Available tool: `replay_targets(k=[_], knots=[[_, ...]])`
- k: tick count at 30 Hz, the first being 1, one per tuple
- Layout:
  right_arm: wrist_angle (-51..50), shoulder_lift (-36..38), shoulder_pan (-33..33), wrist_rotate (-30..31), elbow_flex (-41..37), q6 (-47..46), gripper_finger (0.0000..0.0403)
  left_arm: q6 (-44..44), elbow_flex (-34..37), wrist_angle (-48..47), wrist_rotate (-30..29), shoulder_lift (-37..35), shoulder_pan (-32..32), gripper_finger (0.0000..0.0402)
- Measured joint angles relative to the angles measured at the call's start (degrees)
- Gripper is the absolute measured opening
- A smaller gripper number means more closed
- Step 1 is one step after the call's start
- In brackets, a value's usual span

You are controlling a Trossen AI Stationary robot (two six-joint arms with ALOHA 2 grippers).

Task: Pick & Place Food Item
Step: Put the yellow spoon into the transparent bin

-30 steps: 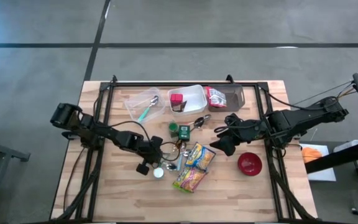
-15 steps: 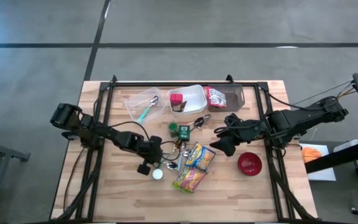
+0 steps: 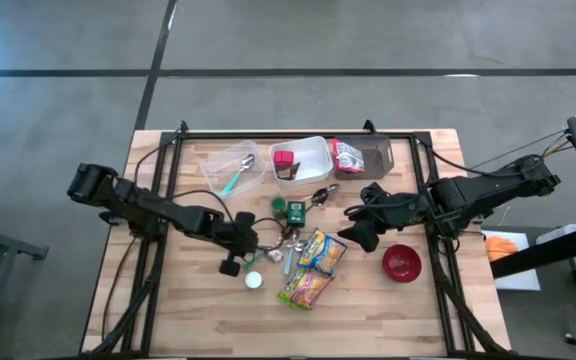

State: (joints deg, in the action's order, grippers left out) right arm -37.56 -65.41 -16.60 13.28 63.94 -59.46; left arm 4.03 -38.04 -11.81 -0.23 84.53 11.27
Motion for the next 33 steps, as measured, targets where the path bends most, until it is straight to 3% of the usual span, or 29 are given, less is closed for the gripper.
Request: replay_targets(k=[9,13,25,33], knots=[[0.0,0.0,0.0,0.0,-0.7,1.2,0.0375,0.1,-0.1,-3.7,-0.6,-3.7,-0.4,0.0003],[0.1,0.0,0.0,0.0,-1.1,1.2,0.0375,3.0,-0.1,-5.3,-5.0,-3.7,-0.5,0.0005],[0.2,0.0,0.0,0.2,-1.3,0.1,0.0375,8.4,-0.2,-5.2,-3.6,-3.6,-5.9,0.0152],[0.2,0.0,0.0,0.3,-1.3,-0.2,0.0375,21.3,-0.2,-5.4,-2.3,0.6,-6.5,0.0174]])
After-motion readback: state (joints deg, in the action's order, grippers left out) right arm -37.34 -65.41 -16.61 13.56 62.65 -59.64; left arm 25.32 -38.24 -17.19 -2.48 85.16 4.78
